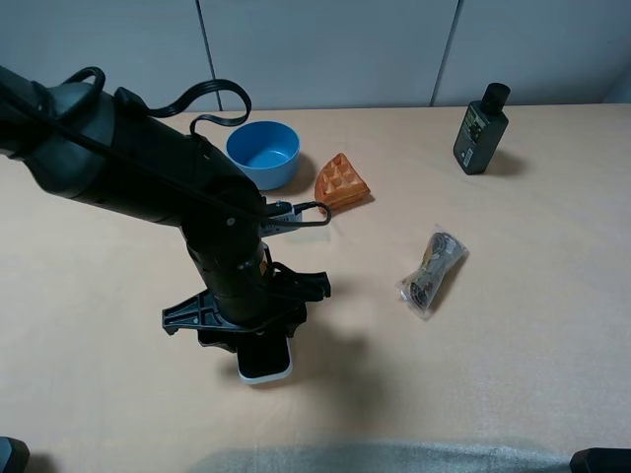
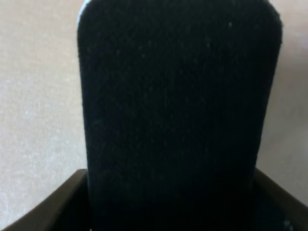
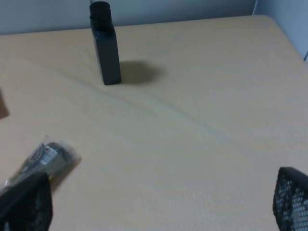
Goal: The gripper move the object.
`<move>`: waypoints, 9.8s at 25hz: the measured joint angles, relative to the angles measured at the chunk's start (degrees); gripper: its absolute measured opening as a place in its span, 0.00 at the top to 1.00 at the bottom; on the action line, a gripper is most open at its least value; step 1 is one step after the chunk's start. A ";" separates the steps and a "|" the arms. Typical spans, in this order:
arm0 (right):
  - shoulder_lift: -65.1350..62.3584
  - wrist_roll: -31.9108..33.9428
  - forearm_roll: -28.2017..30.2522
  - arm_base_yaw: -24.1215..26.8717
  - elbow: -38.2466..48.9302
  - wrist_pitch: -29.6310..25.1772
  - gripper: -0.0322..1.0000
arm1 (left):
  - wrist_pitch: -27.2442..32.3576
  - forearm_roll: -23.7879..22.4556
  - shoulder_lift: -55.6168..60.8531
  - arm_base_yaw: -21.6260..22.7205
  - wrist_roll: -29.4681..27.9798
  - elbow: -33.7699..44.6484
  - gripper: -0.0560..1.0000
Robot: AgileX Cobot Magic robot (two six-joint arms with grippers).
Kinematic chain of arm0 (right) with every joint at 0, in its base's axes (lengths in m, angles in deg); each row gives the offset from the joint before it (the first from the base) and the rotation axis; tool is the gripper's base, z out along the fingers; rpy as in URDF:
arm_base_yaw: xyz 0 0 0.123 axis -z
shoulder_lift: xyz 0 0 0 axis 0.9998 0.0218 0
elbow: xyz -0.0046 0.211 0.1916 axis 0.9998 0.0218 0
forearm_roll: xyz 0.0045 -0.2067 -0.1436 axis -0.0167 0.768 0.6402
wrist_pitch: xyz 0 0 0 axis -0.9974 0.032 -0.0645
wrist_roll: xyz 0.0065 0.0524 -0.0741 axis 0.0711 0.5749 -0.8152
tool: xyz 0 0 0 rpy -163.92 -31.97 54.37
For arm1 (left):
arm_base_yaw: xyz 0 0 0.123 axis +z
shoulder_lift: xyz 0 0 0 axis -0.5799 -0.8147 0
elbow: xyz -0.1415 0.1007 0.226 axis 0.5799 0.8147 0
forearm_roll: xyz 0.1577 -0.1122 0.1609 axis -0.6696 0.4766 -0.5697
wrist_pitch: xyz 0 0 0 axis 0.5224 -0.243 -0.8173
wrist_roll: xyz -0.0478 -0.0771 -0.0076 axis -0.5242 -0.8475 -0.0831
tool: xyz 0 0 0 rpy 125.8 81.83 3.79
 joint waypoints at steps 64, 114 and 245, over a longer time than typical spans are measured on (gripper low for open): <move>0.00 0.00 0.00 0.00 0.00 0.00 0.30 | 38.35 -10.14 -12.65 -0.99 23.05 -59.72 0.37; 0.00 0.00 -0.05 0.00 0.00 0.00 0.30 | 18.56 -2.86 -32.90 -10.24 34.71 -72.15 0.37; 0.00 0.00 -0.89 0.00 0.00 0.00 0.30 | 40.42 -14.37 33.66 -10.71 54.93 -30.87 0.05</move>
